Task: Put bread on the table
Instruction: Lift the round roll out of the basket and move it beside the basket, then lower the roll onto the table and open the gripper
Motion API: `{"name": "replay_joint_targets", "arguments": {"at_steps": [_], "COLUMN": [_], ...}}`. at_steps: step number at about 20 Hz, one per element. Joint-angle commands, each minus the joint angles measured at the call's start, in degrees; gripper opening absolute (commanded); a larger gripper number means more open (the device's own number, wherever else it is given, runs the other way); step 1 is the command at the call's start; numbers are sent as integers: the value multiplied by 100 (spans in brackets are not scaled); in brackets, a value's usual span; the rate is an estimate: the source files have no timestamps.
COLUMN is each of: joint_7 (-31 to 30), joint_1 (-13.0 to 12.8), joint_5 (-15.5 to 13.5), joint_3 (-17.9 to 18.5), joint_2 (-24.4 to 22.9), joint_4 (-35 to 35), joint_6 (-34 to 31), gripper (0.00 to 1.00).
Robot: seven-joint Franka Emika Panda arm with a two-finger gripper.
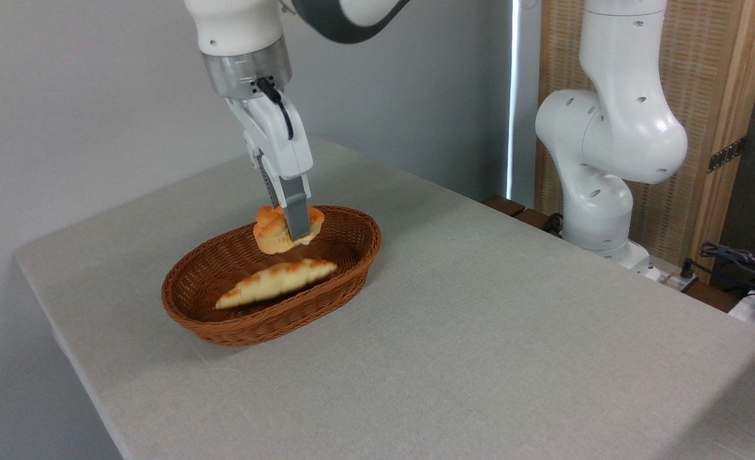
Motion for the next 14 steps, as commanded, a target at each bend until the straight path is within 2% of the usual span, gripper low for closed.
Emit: {"name": "replay_joint_targets", "arguments": {"at_steps": [1, 3, 7, 11, 12, 14], "joint_7": [482, 501, 475, 440, 440, 440], "joint_1": [-40, -40, -31, -31, -31, -31], "joint_5": [376, 412, 482, 859, 921, 974], "joint_3": [404, 623, 694, 694, 686, 686], "joint_2": [249, 381, 890, 1453, 1532, 1533], "joint_4": [190, 190, 190, 172, 172, 146], "joint_6": [224, 576, 1217, 1930, 2027, 2046], "gripper": [38, 38, 38, 43, 50, 85]}}
